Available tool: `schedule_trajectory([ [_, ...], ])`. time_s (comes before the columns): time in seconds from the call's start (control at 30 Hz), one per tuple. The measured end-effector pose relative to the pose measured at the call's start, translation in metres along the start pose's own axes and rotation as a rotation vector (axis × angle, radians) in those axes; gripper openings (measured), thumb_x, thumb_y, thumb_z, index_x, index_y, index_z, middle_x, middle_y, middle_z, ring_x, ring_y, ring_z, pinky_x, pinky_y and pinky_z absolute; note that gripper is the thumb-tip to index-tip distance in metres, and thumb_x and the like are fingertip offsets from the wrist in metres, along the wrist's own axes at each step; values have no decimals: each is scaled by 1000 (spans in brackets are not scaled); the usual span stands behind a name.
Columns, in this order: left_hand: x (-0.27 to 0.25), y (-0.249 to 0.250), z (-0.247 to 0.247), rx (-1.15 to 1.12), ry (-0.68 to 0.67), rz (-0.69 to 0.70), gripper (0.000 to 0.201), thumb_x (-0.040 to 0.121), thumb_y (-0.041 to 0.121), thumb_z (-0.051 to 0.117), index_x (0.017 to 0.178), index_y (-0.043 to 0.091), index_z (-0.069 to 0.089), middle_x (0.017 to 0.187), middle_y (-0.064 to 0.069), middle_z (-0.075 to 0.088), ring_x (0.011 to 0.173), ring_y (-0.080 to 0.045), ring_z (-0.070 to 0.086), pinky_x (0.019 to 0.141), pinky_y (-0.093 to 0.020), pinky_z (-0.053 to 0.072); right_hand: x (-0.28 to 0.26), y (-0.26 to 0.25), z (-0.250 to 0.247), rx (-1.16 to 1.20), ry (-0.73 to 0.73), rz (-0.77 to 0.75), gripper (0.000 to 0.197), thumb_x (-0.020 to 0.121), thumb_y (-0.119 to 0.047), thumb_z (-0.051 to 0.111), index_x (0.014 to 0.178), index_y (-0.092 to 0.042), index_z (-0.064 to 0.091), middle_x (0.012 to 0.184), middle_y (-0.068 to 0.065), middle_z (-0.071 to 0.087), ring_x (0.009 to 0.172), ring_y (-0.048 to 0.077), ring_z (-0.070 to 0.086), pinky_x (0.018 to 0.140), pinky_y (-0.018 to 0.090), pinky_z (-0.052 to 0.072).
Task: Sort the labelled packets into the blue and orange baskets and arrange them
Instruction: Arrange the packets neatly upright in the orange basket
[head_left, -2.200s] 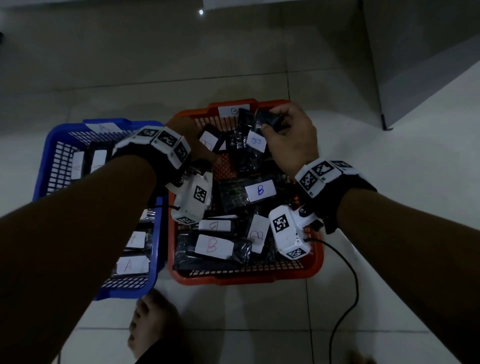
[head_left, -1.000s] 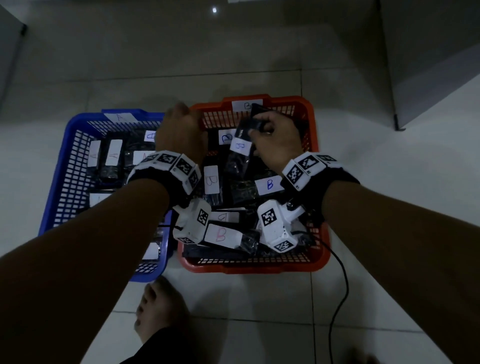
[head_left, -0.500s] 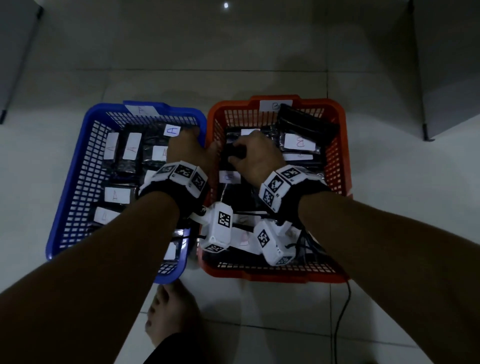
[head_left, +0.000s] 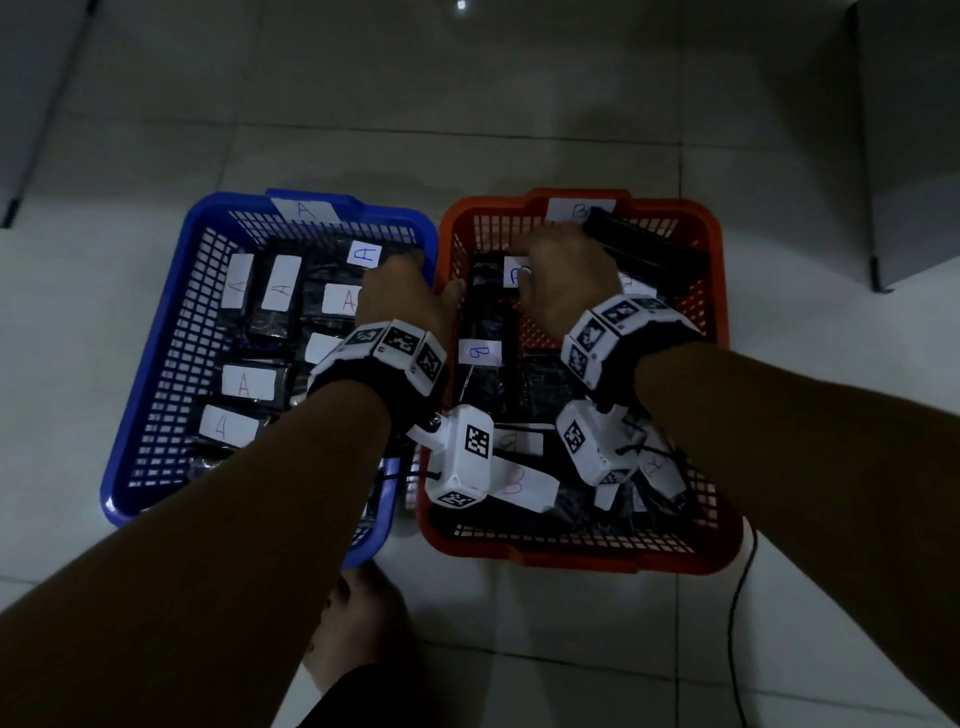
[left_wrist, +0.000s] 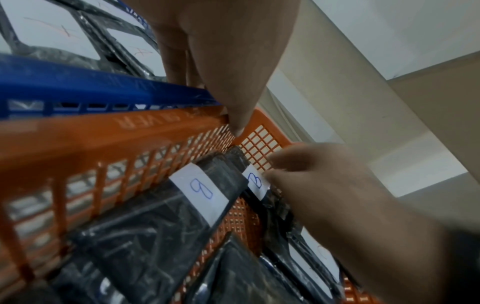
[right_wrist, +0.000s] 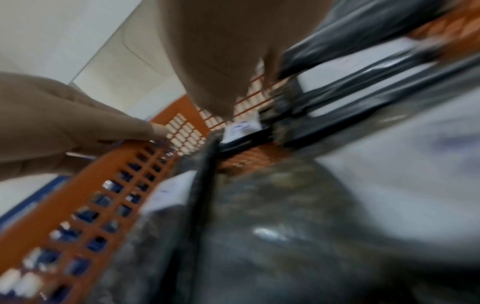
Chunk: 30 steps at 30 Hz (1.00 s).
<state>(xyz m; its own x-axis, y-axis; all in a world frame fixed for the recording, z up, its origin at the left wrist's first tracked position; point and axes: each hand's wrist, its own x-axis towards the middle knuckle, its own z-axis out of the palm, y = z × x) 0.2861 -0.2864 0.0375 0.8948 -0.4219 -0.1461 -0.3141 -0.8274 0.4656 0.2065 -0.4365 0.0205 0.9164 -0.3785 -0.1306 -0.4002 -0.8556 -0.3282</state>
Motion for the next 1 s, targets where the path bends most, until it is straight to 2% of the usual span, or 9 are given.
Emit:
schedule_trajectory([
  [0.13,-4,2,1,-25,18,-23,24,84,40,64,87,16,63,79,1,61,70,-19,53,65,-27,42,-29,28,-8,-123,318,58,39,82,-10,59,120,-13,61,123,10,59,116,32,49,89,44,38],
  [0.33,-3,4,1,-58,-4,-50,26,83,41,62,84,16,64,77,0,65,70,-22,60,66,-30,49,-48,51,-15,-219,352,153,49,78,-16,58,127,-15,53,124,12,53,112,33,48,88,45,33],
  [0.5,-3,5,3,-82,13,-49,36,85,51,59,78,16,63,72,-2,65,65,-22,61,62,-30,49,-51,58,-21,-195,333,148,39,79,-14,60,117,-11,57,116,14,56,104,34,51,85,43,36],
  [0.7,3,9,5,-103,-3,-63,43,86,55,56,79,13,63,72,-4,64,64,-22,61,59,-27,44,-23,25,-12,-65,231,-153,33,70,-4,71,102,-9,64,100,14,60,91,33,58,73,40,46],
  [0.8,4,10,3,-96,-16,-62,37,86,48,59,79,13,62,70,-2,62,62,-19,59,56,-24,39,-6,6,-7,-102,149,-214,38,69,-8,73,105,-11,63,106,13,60,97,34,57,78,40,44],
  [0.83,5,11,2,-73,-14,-54,31,86,43,60,81,12,61,73,-2,62,65,-19,59,56,-23,38,-2,4,-5,-112,119,-224,38,70,-9,72,107,-12,63,109,11,60,101,33,55,81,41,42],
  [0.9,5,13,3,-20,21,-14,25,85,36,62,94,13,62,92,-5,63,79,-22,60,64,-26,43,1,5,-4,-127,53,-218,37,74,-14,71,110,-15,62,112,8,59,106,31,52,84,40,39],
  [0.97,4,15,3,28,119,91,35,84,35,62,111,14,60,112,-9,56,97,-26,58,75,-31,47,1,11,-5,-126,5,-211,39,77,-26,71,115,-16,63,115,7,59,108,30,51,85,39,39],
  [1.0,4,18,2,48,175,169,37,83,33,63,115,14,59,115,-10,54,101,-27,56,77,-33,47,-1,16,-7,-126,-22,-212,44,78,-33,72,118,-16,63,116,8,60,109,30,51,86,39,40],
])
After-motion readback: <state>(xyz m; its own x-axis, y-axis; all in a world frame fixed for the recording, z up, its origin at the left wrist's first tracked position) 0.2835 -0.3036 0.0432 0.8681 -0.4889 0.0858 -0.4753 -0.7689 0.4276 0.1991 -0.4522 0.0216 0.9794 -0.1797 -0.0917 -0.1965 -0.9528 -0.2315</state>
